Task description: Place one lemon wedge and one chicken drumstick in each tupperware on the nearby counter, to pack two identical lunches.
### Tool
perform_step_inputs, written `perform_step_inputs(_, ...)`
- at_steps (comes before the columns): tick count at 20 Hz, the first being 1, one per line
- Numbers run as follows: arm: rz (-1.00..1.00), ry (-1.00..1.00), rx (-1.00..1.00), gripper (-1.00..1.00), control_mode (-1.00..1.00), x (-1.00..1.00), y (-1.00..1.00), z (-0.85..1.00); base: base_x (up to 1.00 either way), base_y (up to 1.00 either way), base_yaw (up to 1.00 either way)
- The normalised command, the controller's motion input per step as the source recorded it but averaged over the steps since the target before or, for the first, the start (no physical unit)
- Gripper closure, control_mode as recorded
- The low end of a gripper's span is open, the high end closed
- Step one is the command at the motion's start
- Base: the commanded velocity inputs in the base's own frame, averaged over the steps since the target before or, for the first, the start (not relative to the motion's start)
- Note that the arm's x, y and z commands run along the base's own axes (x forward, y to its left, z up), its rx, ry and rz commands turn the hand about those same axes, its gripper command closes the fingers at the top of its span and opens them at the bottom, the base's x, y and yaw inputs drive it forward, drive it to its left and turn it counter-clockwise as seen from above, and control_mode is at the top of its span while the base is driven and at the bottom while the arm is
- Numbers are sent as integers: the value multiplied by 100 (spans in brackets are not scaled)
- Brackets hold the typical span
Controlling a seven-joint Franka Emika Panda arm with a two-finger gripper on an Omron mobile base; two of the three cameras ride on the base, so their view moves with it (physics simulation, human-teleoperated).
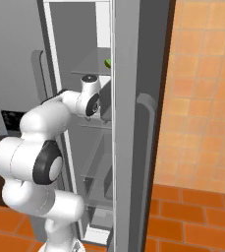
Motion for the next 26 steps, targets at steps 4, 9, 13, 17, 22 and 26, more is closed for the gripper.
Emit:
perform_step_inputs(4, 0, 0, 0, -100, -100, 53, 0, -8, 0, 0, 0)
perform_step_inputs(9, 0, 0, 0, -100, -100, 55, 0, -9, 0, 0, 0)
perform_step_inputs(13, 0, 0, 0, -100, -100, 47, 0, -26, 0, 0, 0)
perform_step_inputs(17, 0, 0, 0, -100, -100, 53, 0, -28, 0, 0, 0)
perform_step_inputs(22, 0, 0, 0, -100, -100, 56, 0, -27, 0, 0, 0)
perform_step_inputs(26, 0, 0, 0, -100, -100, 58, -1, -32, 0, 0, 0)
